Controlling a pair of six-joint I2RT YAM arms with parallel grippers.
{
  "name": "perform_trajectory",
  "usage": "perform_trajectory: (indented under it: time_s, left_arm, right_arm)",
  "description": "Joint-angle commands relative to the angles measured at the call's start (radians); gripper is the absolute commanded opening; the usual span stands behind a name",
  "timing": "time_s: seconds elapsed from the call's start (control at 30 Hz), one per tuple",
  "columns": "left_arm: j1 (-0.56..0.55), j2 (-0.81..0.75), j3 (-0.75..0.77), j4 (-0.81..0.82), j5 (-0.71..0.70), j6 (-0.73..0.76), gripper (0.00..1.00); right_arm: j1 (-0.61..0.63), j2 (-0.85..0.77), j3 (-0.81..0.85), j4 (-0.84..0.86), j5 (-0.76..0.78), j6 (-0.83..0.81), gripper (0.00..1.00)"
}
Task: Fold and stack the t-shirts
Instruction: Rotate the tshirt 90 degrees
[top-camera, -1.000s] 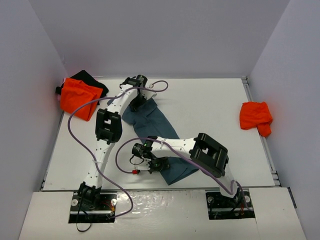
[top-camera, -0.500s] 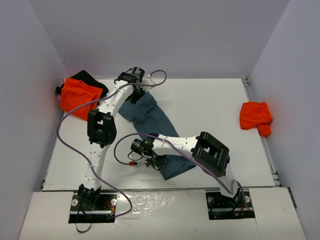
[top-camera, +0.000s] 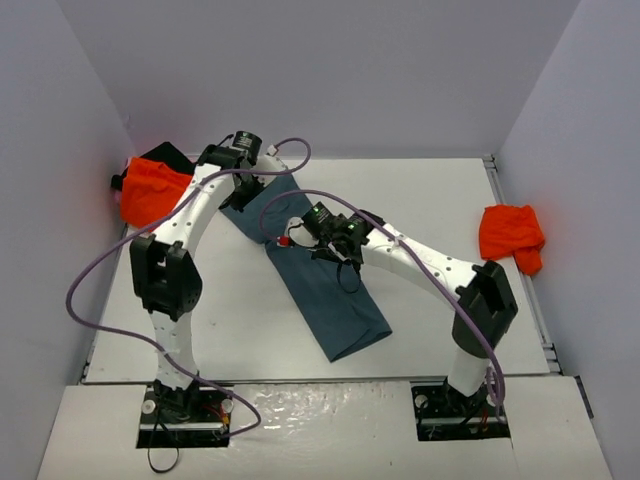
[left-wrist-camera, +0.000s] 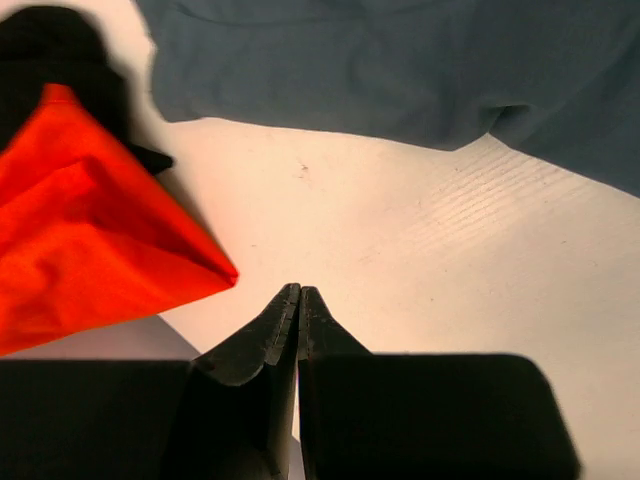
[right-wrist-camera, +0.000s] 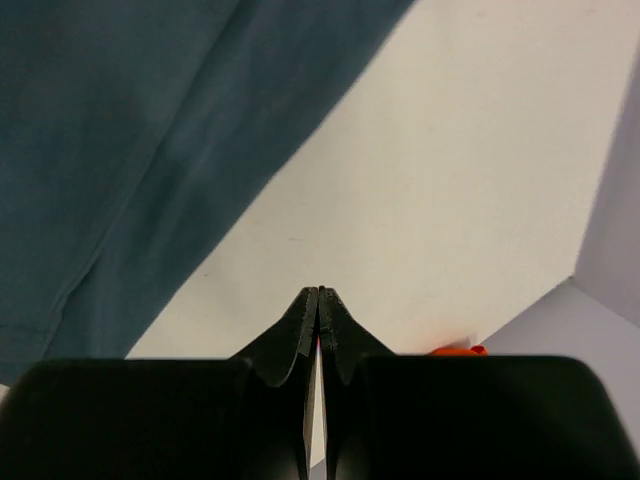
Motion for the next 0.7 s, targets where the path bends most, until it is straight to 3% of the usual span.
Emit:
perform_trajectory:
  time_s: [0.0, 0.33, 0.5, 0.67]
  left_arm:
    - [0.012, 0.069, -0.018, 0.03, -0.025, 0.023, 0.0]
    - [0.053, 0.324, 0.118, 0.008, -0.076, 0.021, 0.0]
    - [0.062, 0.531, 0.392, -0.13, -0.114, 0.023, 0.0]
    - [0.068, 0.661, 0.595, -0.189, -0.156, 0.04, 0.0]
  right_arm:
    - [0.015, 0.092, -0.072, -0.028, -0.066, -0.006, 0.0]
    - [0.015, 0.132, -0.161, -0.015, -0.149, 0.003, 0.0]
    - [0.036, 0.119, -0.211, -0.113, -0.281, -0.04, 0.0]
    - [0.201, 0.044, -0.313, -0.156, -0.36, -0.063, 0.0]
